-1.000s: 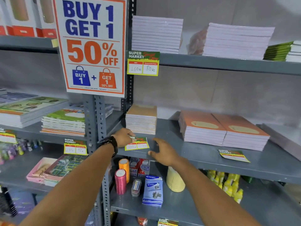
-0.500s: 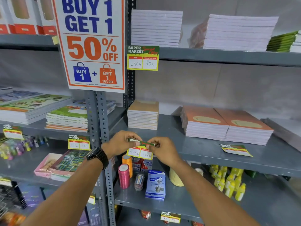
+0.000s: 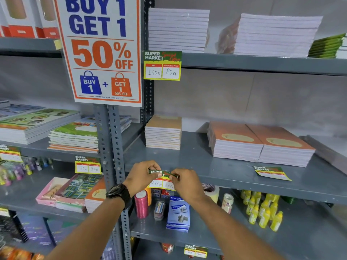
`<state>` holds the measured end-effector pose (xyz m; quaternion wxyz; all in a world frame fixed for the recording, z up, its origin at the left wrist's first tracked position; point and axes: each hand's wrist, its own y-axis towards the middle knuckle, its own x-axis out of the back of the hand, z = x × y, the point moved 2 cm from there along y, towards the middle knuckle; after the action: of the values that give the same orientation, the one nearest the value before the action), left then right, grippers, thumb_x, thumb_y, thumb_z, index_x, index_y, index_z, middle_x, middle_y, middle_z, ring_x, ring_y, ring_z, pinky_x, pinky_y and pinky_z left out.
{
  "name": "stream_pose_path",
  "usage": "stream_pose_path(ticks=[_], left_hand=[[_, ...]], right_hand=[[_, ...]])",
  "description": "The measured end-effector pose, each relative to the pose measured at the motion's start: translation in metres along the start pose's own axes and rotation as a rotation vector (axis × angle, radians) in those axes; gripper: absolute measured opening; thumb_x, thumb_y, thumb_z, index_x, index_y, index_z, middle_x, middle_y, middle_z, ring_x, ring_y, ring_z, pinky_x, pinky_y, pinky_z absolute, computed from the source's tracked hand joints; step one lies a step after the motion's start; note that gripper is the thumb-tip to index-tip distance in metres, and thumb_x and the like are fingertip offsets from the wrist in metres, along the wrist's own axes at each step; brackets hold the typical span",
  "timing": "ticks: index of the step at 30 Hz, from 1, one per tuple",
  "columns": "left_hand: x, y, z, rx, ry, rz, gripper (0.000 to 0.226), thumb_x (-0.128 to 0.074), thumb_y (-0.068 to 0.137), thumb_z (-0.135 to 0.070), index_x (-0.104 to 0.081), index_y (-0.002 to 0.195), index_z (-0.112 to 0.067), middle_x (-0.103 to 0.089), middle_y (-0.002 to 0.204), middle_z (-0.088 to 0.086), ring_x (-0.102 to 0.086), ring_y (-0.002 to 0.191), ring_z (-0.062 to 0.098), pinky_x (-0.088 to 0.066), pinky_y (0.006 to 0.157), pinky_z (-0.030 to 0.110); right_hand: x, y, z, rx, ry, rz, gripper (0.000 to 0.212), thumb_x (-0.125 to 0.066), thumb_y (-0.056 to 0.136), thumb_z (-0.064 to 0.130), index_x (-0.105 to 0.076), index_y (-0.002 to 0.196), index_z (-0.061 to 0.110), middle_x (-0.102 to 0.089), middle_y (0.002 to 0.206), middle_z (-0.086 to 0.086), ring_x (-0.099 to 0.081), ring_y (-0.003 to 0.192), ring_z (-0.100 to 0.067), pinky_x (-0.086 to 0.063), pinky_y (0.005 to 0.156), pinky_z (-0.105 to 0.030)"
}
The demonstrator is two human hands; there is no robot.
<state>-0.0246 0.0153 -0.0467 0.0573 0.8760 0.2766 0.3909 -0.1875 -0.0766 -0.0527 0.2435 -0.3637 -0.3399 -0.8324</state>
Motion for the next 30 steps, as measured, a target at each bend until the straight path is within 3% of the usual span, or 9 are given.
stream_pose_path(ticks=[5, 8, 11, 17, 21, 26, 30], left_hand=[[-0.001, -0.002, 0.000, 0.006, 0.026, -0.017, 0.011, -0.078, 0.078, -0.022, -0.069, 0.081, -0.028, -0.071, 0.077, -0.012, -0.065, 0.072, 0.005, -0.049, 0.060, 0.021], [-0.003, -0.003, -0.001, -0.013, 0.049, -0.050, 0.011, -0.078, 0.078, -0.021, -0.069, 0.080, -0.027, -0.071, 0.076, -0.013, -0.063, 0.070, 0.003, -0.043, 0.058, 0.015], [-0.005, -0.003, -0.001, -0.035, 0.068, -0.066, 0.011, -0.077, 0.078, -0.018, -0.069, 0.082, -0.024, -0.070, 0.079, -0.011, -0.063, 0.074, 0.006, -0.046, 0.062, 0.017], [-0.005, -0.001, -0.001, -0.059, 0.127, -0.081, 0.014, -0.079, 0.077, -0.021, -0.066, 0.081, -0.024, -0.068, 0.079, -0.009, -0.061, 0.076, 0.008, -0.049, 0.067, 0.022], [-0.002, 0.001, 0.000, -0.096, 0.280, -0.126, 0.019, -0.077, 0.076, -0.030, -0.060, 0.081, -0.028, -0.059, 0.082, -0.012, -0.057, 0.076, 0.012, -0.044, 0.062, 0.028], [0.006, 0.007, 0.000, -0.127, 0.575, -0.189, 0.028, -0.077, 0.071, -0.047, -0.063, 0.086, -0.028, -0.061, 0.090, -0.007, -0.052, 0.089, 0.021, -0.037, 0.075, 0.037], [0.004, 0.006, 0.001, -0.128, 0.507, -0.168, 0.021, -0.076, 0.075, -0.035, -0.060, 0.083, -0.024, -0.063, 0.086, -0.005, -0.059, 0.084, 0.023, -0.043, 0.067, 0.035]], right_hand=[[-0.001, -0.001, 0.003, 0.050, -0.062, -0.015, 0.022, -0.055, 0.094, 0.026, -0.070, 0.109, 0.020, -0.072, 0.102, -0.003, -0.064, 0.088, -0.022, -0.051, 0.076, -0.033], [-0.002, -0.002, 0.005, 0.051, -0.077, -0.024, 0.021, -0.055, 0.094, 0.027, -0.070, 0.107, 0.020, -0.072, 0.101, -0.003, -0.065, 0.087, -0.021, -0.047, 0.071, -0.027], [-0.003, -0.002, 0.006, 0.039, -0.074, -0.037, 0.018, -0.058, 0.093, 0.028, -0.068, 0.103, 0.018, -0.072, 0.100, -0.004, -0.065, 0.085, -0.020, -0.042, 0.067, -0.023], [-0.005, 0.001, 0.008, 0.033, -0.109, -0.049, 0.011, -0.058, 0.092, 0.027, -0.059, 0.089, 0.016, -0.069, 0.091, -0.006, -0.063, 0.078, -0.022, -0.050, 0.063, -0.031], [-0.006, 0.001, 0.011, 0.062, -0.184, -0.106, 0.011, -0.059, 0.091, 0.029, -0.052, 0.090, 0.020, -0.065, 0.088, -0.002, -0.061, 0.070, -0.022, -0.043, 0.057, -0.029], [-0.009, 0.005, 0.022, 0.063, -0.233, -0.134, 0.020, -0.064, 0.084, 0.024, -0.060, 0.103, 0.019, -0.057, 0.102, -0.005, -0.060, 0.089, -0.027, -0.053, 0.073, -0.040], [-0.008, 0.012, 0.028, 0.076, -0.299, -0.138, 0.034, -0.063, 0.078, 0.046, -0.062, 0.100, 0.020, -0.062, 0.101, -0.002, -0.052, 0.097, -0.026, -0.045, 0.081, -0.041]])
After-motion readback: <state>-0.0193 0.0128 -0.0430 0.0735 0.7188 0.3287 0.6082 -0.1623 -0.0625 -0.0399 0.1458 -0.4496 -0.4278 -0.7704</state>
